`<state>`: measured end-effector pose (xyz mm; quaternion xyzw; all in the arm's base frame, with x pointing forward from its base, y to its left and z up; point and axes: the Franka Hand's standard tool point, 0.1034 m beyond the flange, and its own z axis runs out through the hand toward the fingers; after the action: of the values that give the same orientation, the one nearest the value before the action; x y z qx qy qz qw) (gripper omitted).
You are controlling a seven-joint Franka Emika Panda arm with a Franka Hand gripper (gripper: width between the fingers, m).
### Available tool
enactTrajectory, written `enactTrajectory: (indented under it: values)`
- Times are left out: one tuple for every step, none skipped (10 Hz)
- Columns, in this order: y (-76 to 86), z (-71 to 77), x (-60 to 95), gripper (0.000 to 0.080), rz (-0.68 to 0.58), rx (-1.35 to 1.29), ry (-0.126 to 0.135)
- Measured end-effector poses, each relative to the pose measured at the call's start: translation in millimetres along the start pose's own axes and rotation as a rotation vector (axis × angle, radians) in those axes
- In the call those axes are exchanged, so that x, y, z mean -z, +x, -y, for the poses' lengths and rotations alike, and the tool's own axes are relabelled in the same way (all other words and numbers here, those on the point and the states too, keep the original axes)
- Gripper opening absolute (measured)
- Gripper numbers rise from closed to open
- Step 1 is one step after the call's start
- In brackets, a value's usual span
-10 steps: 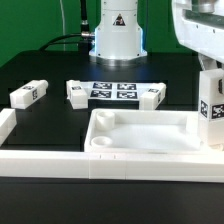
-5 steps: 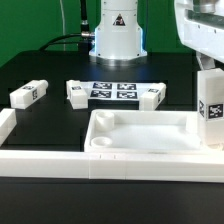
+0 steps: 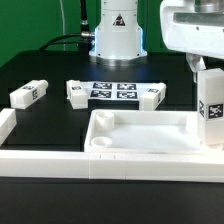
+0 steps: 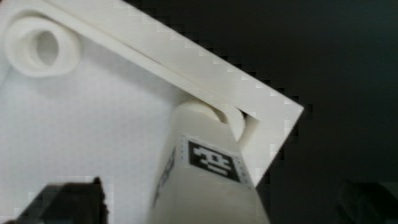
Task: Assemble desk
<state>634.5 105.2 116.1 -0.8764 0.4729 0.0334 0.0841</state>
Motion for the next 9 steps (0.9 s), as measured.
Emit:
enactTrajectory:
  values:
    - [0.5, -0.7, -0.7, 0.0649, -0.003, 0.082, -0.004]
    - [0.7, -2.4, -2.8, 0.0649, -0.008, 0.206, -0.017]
    - [0.1, -2.5, -3.1, 0.0649, -0.015, 0.294, -0.026]
    - [-0.5, -2.1, -3.0, 0.0649, -0.015, 0.341, -0.026]
    - [0.2, -1.9, -2.5, 0.0649, -0.017, 0.453, -0.03]
    - [0.6, -2.1, -2.5, 0.0649, -0.017, 0.55, -0.031]
    - [1.3, -2.3, -2.4, 0.0649, -0.02, 0.642, -0.036]
    - [2.0, -2.8, -2.6, 0.0649, -0.021, 0.737, -0.042]
    - [2.2, -3.0, -2.7, 0.0649, -0.023, 0.819, -0.048]
